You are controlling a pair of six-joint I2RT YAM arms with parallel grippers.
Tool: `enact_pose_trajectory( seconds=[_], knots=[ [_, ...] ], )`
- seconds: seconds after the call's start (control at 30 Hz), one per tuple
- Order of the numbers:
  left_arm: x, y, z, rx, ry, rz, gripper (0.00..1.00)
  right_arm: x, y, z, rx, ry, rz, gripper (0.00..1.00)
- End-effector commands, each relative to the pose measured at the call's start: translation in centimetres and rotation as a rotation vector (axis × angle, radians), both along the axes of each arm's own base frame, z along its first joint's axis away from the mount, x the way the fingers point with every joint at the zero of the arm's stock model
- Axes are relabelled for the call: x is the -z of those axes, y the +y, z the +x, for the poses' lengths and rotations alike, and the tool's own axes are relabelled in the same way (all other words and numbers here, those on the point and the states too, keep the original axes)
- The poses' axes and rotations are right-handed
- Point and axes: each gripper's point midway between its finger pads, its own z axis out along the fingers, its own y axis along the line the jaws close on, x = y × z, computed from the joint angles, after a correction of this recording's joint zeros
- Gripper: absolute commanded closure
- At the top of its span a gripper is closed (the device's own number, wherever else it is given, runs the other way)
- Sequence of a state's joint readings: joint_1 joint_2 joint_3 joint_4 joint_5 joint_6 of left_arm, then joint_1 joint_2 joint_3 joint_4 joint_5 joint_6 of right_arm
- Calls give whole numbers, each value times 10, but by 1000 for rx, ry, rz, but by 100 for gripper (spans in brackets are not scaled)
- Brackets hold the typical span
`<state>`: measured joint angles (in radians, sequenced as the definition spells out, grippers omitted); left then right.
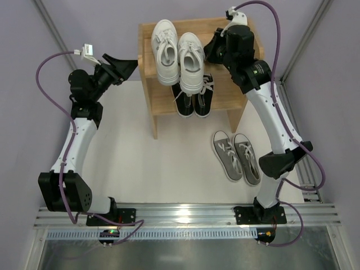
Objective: Place and organize the shoes onto the shoe shelf
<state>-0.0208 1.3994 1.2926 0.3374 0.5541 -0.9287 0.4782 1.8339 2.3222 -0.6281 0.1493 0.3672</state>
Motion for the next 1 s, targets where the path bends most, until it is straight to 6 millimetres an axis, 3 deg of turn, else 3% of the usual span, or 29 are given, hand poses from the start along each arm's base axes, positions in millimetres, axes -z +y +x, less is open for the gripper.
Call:
enact_pose_trajectory(
  seconds=[0.0,0.03,0.07,0.13,0.17,0.2,0.23,0.27,0.33,0.37,0.4,0.43,0.47,0.5,0.53,0.57,0.63,0.87,0.97],
  knots=[
    [-26,-3,-17,36,-86,15,29,-2,-26,-10,114,9,-56,91],
    [-25,-3,-17,35,-83,18,28,-7,-36,-12,160,-11,-52,91],
    [-25,-3,-17,35,-84,19,29,12,-50,-13,229,17,-83,91],
    [-24,-3,-16,34,-82,20,29,-28,-76,-41,285,-106,-30,91],
    [-23,-3,-16,36,-81,21,29,-7,-80,-44,295,-83,-58,91],
    [-22,-3,-16,35,-80,24,30,-37,-89,-68,276,-168,-5,92],
    [-21,-3,-16,35,-81,25,30,-37,-90,-77,246,-182,-22,92],
    [-20,-3,-16,34,-80,27,31,-21,-85,-83,200,-161,-39,92],
    [-17,-3,-17,30,-80,26,31,-26,-61,-117,-14,-188,-24,93],
    [-15,-2,-18,28,-77,25,31,-9,-50,-126,-95,-159,-31,96],
    [-13,-3,-18,29,-75,24,31,-4,-24,-147,-282,-157,-14,96],
    [-11,-3,-18,29,-73,24,31,-5,-19,-166,-356,-170,0,96],
    [-8,-3,-17,29,-69,24,31,16,-11,-174,-418,-130,10,96],
    [-7,-3,-17,28,-66,25,31,15,-4,-185,-488,-152,31,96],
    [-5,-3,-17,31,-63,27,31,8,4,-214,-613,-189,57,96],
    [-6,-3,-17,33,-64,28,31,22,12,-225,-688,-166,73,96],
    [-8,-3,-18,33,-66,26,31,16,21,-253,-838,-210,91,96],
    [-6,-4,-16,37,-62,25,31,11,35,-286,-1099,-257,86,96],
    [-5,-4,-16,38,-59,25,32,6,42,-290,-1187,-283,88,96]
  ],
)
